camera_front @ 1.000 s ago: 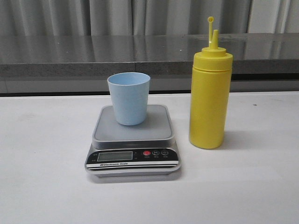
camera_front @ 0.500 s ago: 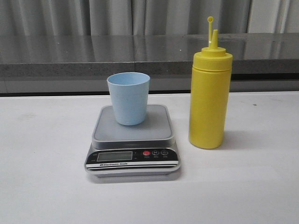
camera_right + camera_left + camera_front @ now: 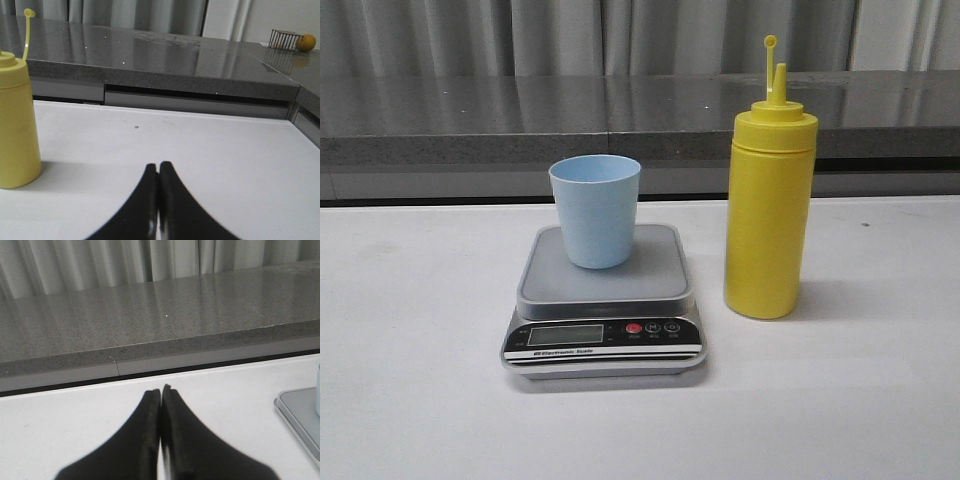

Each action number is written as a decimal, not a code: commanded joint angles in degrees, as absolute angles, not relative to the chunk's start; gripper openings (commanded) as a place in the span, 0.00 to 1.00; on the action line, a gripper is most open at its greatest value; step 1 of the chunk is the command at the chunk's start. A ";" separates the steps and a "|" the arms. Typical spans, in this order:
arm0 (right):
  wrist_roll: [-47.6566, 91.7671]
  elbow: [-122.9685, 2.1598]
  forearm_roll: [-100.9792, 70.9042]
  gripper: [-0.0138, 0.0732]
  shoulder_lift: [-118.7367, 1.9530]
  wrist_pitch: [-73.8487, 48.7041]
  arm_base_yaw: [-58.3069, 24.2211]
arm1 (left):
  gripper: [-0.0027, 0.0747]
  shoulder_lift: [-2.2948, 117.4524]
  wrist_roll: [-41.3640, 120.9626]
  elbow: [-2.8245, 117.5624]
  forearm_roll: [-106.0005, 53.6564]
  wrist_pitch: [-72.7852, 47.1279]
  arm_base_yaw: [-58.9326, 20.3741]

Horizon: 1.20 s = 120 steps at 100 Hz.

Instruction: Pour seasoning into cup on scale with both arms

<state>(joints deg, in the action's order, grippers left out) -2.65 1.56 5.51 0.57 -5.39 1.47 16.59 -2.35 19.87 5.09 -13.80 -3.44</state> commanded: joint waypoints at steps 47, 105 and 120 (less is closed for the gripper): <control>-5.81 -0.40 5.31 0.02 0.74 10.92 1.58 | 0.01 16.95 -2.32 21.34 3.88 -8.90 -3.32; -11.50 -26.32 5.51 0.02 -33.33 -2.26 1.53 | 0.01 16.95 -2.32 21.34 3.88 -8.90 -3.32; -11.50 -29.49 5.51 0.02 -41.92 -1.01 0.46 | 0.01 16.95 -2.32 21.34 3.88 -8.90 -3.32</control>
<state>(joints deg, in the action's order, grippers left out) -11.30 -26.06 5.18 -37.75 -6.05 1.22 16.59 -2.35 19.87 4.32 -13.68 -3.44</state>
